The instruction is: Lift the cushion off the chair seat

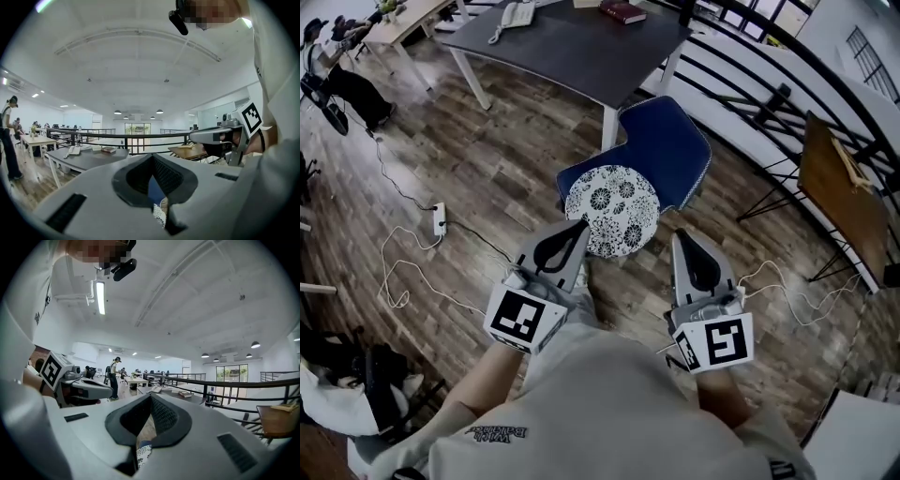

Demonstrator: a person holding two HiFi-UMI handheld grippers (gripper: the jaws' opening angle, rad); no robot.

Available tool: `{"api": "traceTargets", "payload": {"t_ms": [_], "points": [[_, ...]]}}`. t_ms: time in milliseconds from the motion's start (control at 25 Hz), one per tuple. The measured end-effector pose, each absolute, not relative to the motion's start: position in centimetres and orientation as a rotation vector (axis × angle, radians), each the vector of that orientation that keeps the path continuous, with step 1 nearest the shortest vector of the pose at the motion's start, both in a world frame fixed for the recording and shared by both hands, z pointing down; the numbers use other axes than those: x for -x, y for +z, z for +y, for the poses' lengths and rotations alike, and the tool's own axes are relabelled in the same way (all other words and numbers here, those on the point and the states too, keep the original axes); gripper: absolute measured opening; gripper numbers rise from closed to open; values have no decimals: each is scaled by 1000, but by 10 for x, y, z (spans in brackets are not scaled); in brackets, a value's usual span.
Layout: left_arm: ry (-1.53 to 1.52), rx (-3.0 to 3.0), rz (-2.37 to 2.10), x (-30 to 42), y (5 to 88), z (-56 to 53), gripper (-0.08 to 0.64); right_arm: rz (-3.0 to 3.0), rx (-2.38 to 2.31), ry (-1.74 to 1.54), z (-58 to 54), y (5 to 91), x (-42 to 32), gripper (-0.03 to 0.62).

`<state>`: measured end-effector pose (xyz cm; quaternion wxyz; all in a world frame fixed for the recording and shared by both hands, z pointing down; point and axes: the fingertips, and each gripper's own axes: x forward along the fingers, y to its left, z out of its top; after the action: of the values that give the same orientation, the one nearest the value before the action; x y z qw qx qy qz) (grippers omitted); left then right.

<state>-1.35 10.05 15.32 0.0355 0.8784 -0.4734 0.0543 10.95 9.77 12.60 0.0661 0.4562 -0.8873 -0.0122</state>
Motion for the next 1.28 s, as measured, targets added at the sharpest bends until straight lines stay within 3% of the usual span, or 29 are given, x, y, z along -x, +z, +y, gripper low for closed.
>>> {"api": "traceTargets", "payload": {"t_ms": [680, 1280], "points": [[102, -2805, -1349, 112, 132, -43, 5, -2616, -1437, -73, -46, 107, -5, 3], [175, -2758, -1297, 111, 152, -87, 3, -2686, -1430, -68, -96, 109, -8, 3]]}}
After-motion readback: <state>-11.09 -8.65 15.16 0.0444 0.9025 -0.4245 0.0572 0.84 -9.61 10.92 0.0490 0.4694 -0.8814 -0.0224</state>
